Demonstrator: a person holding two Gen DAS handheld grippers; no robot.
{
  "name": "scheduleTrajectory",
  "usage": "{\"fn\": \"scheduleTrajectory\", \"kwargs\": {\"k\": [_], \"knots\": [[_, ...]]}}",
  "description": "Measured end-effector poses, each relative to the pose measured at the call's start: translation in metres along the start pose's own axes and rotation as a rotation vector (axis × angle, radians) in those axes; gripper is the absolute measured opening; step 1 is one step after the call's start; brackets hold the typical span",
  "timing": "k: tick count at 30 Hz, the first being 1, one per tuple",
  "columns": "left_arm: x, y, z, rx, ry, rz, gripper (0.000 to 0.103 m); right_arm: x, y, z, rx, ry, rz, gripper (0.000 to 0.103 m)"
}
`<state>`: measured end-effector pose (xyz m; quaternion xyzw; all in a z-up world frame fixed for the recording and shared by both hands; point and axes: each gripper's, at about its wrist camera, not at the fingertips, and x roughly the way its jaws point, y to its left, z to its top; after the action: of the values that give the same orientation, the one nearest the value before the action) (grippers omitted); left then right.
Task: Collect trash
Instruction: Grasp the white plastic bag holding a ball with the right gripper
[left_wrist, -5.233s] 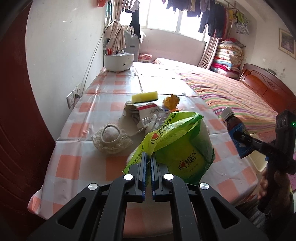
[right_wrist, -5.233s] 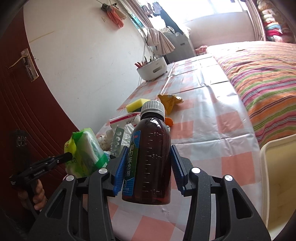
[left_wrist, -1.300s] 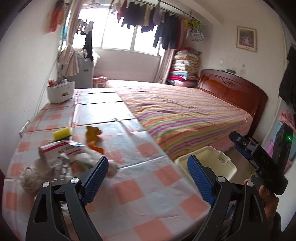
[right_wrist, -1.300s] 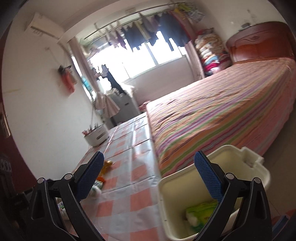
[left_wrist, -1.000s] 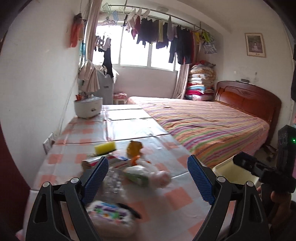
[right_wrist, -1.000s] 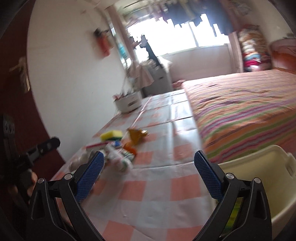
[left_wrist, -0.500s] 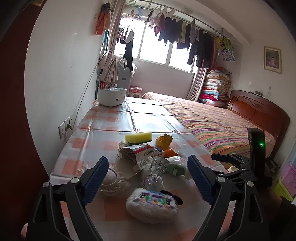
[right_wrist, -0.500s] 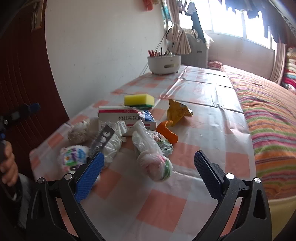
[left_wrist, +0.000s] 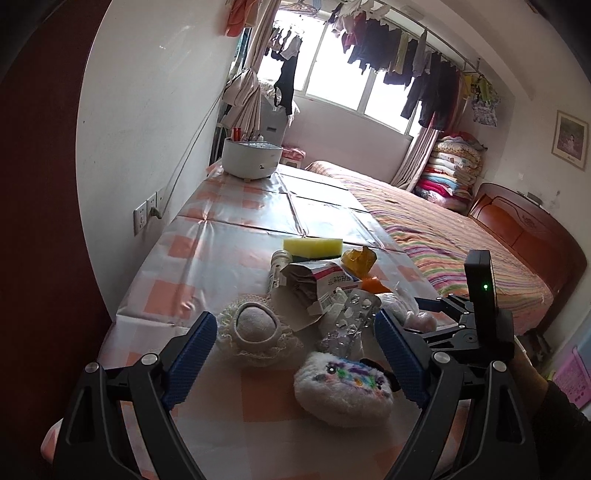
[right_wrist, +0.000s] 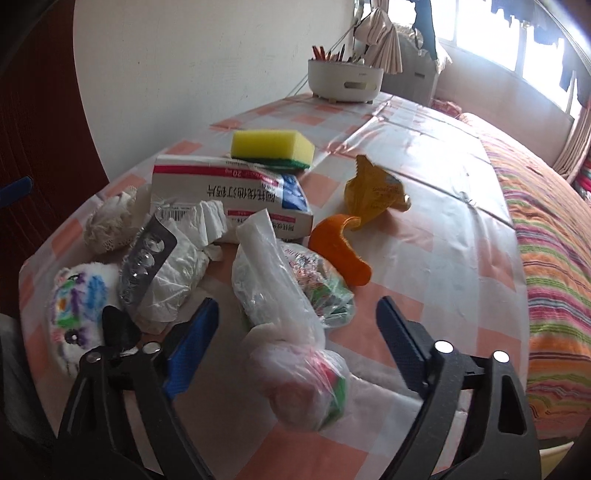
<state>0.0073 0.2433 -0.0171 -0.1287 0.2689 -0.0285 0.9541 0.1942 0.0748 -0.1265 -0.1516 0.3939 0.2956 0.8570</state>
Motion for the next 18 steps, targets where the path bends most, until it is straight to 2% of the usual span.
{"fn": "scheduleTrajectory", "kwargs": {"k": [1, 2, 5, 10, 14, 18], "knots": [[0.002, 0.002, 0.000, -0.007, 0.006, 0.002, 0.085, 0.004, 0.000, 0.000, 0.000, 0.014, 0.002, 0.068], [0.003, 0.004, 0.001, -0.012, 0.012, 0.003, 0.085, 0.007, 0.001, -0.001, -0.002, 0.026, 0.003, 0.062], [0.008, 0.008, 0.002, -0.025, 0.031, 0.003, 0.085, 0.006, 0.000, -0.001, 0.014, 0.026, 0.008, 0.057], [0.024, 0.003, 0.003, 0.009, 0.093, -0.009, 0.085, -0.010, -0.005, -0.006, 0.070, 0.005, 0.044, 0.054], [0.040, -0.004, 0.001, 0.069, 0.148, 0.010, 0.085, -0.038, -0.013, -0.014, 0.128, -0.053, 0.069, 0.054], [0.058, -0.003, -0.001, 0.085, 0.205, 0.020, 0.085, -0.072, -0.021, -0.020, 0.185, -0.134, 0.090, 0.054]]}}
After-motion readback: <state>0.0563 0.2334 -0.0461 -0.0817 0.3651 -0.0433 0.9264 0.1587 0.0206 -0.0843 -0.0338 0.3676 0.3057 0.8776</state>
